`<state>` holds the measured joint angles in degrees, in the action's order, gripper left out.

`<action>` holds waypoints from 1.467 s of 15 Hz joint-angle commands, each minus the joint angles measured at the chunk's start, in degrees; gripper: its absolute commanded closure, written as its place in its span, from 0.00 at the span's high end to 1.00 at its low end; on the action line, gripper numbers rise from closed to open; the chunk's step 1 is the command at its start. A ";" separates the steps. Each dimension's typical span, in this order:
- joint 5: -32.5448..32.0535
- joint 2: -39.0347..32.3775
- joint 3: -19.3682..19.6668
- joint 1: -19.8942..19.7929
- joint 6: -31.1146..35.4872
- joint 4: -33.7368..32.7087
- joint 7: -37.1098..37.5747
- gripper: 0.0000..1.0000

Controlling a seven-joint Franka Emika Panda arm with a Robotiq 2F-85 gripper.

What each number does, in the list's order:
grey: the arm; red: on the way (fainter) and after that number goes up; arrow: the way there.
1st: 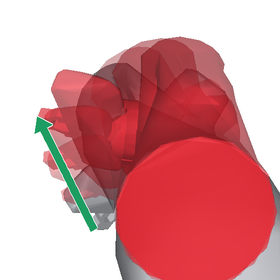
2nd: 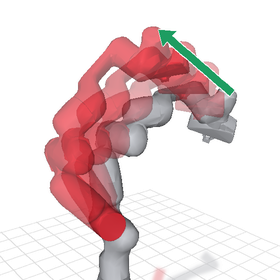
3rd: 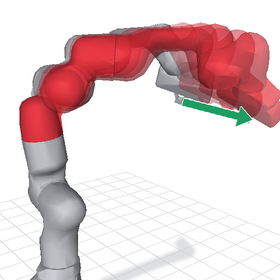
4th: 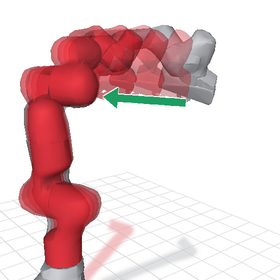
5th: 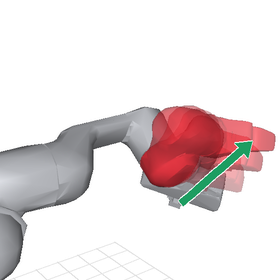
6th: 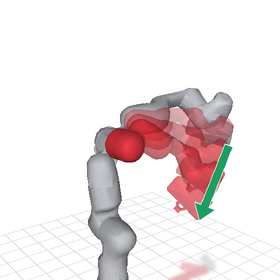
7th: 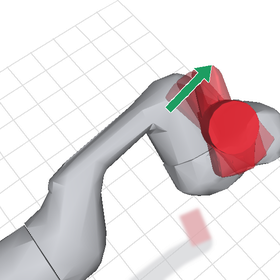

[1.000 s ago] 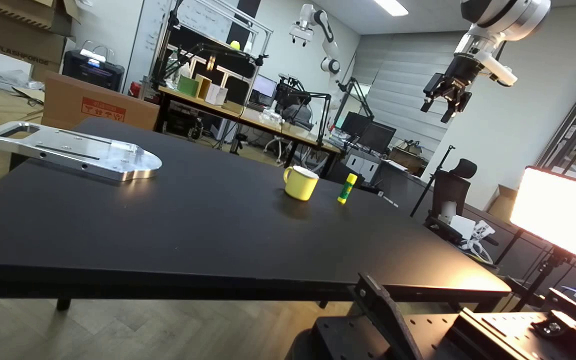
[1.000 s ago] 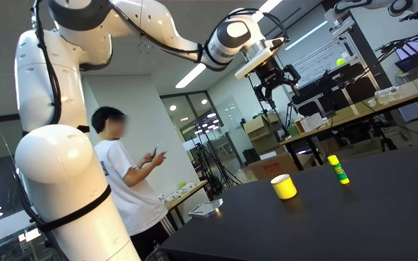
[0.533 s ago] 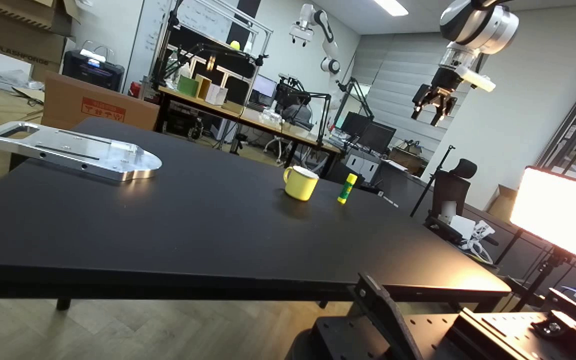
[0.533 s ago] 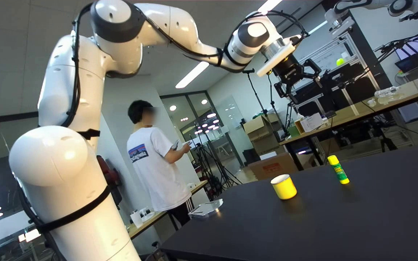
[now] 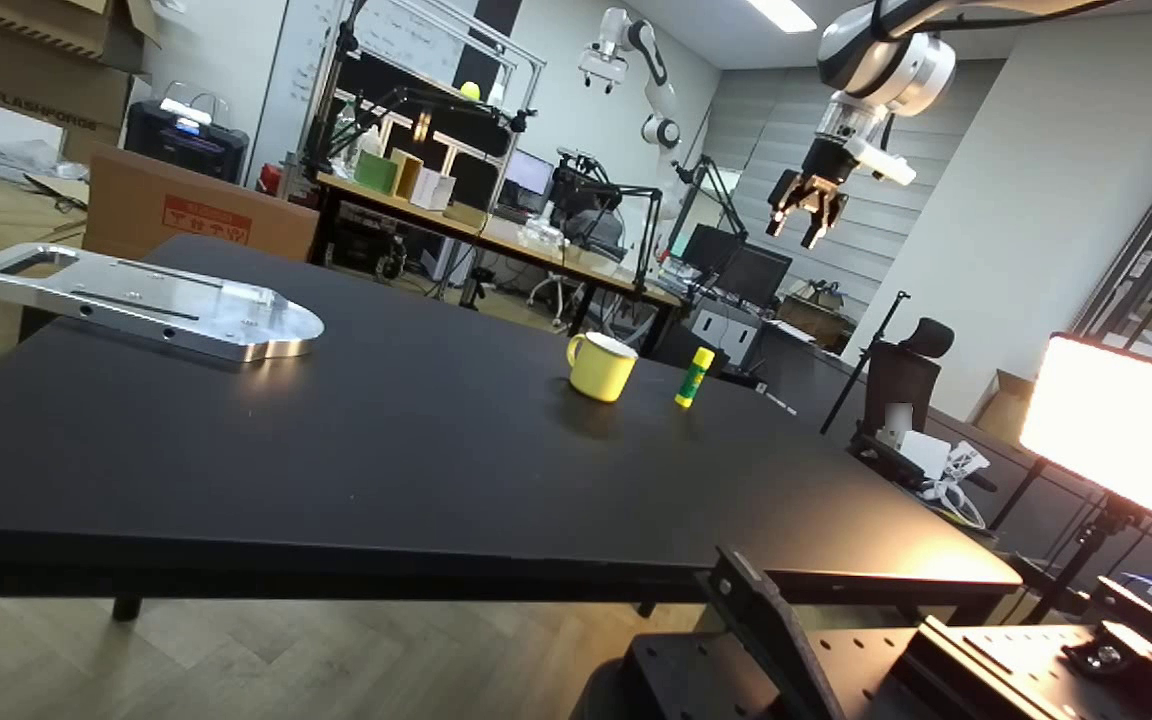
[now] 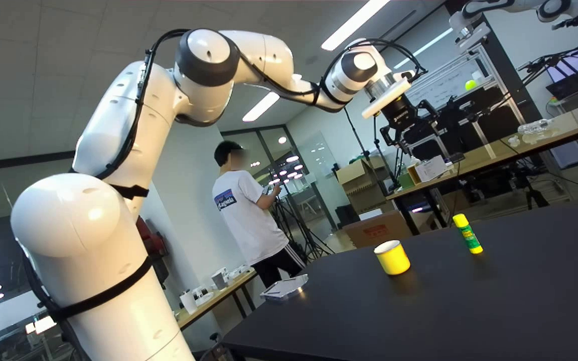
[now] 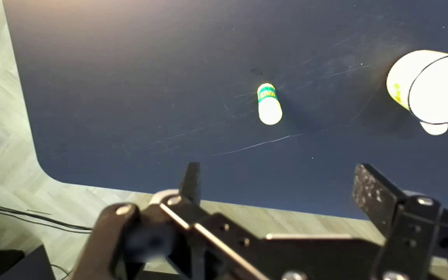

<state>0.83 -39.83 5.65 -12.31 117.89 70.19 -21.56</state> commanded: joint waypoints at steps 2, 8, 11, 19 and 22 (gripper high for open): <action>-1.17 -10.60 -1.35 -1.35 -3.78 -13.28 0.60 1.00; -0.88 -21.93 -2.26 -2.87 -5.79 -24.61 0.46 1.00; 0.33 -27.21 -1.78 -2.52 -7.46 -30.38 0.39 1.00; -0.69 -34.63 -2.80 -1.90 -9.29 -38.00 2.51 1.00; 0.16 -32.55 -2.64 -1.83 -8.28 -33.63 1.09 1.00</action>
<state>0.99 -72.40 3.01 -14.14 109.58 36.53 -20.45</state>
